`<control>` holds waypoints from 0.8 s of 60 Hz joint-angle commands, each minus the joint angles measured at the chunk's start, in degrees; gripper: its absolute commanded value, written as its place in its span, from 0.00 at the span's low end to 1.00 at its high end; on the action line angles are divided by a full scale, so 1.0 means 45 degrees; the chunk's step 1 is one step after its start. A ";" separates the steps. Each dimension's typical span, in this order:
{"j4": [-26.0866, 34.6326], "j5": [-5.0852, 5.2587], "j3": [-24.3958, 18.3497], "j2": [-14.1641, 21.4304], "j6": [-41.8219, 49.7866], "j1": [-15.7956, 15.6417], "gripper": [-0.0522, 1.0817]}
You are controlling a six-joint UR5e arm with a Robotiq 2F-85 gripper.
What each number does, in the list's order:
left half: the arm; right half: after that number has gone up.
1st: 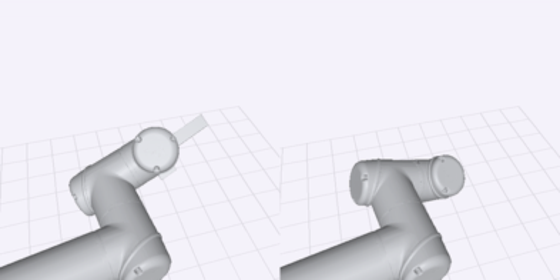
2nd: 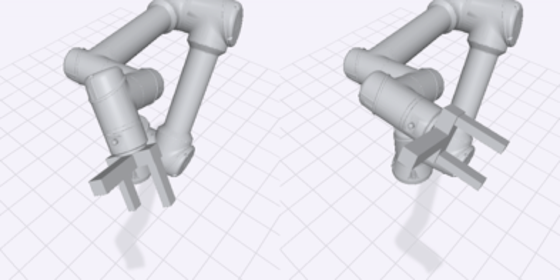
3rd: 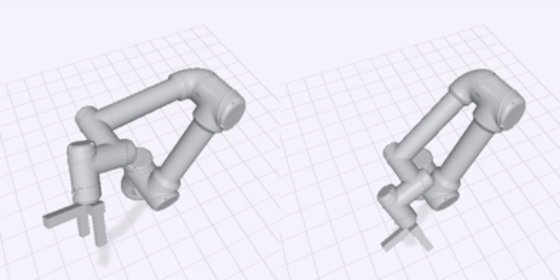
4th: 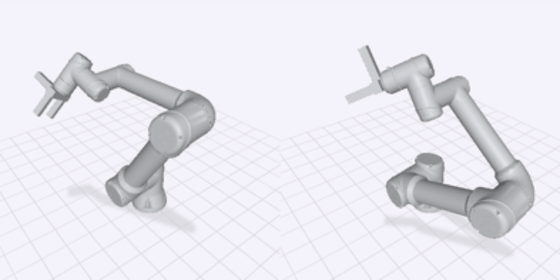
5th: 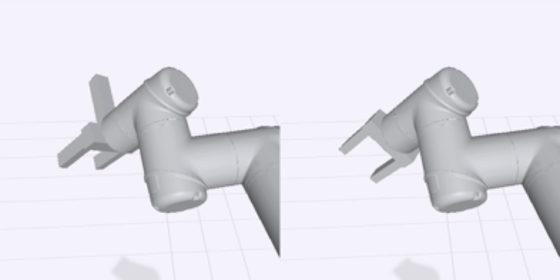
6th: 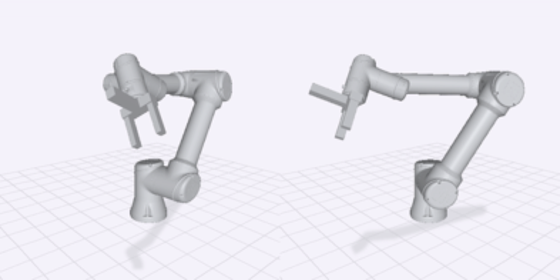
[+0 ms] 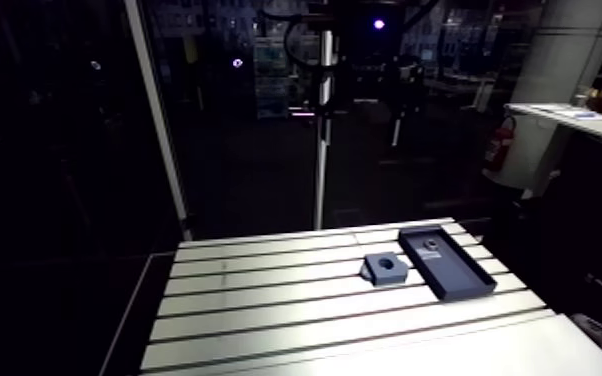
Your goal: Pick up the bearing and press it into the housing until flush.
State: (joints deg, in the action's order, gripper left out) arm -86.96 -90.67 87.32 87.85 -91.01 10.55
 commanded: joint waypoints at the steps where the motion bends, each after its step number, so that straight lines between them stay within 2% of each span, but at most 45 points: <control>1: 0.1057 0.0023 -0.1075 -0.0079 -0.0274 -0.0665 0.05; 41: 0.1074 -0.0074 -0.1114 -0.0232 -0.0309 -0.0684 0.05; 48: 0.1016 -0.0039 -0.1153 -0.0326 -0.0857 -0.0687 0.05</control>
State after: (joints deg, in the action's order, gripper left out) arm -82.18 -90.88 82.31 86.82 -92.68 7.46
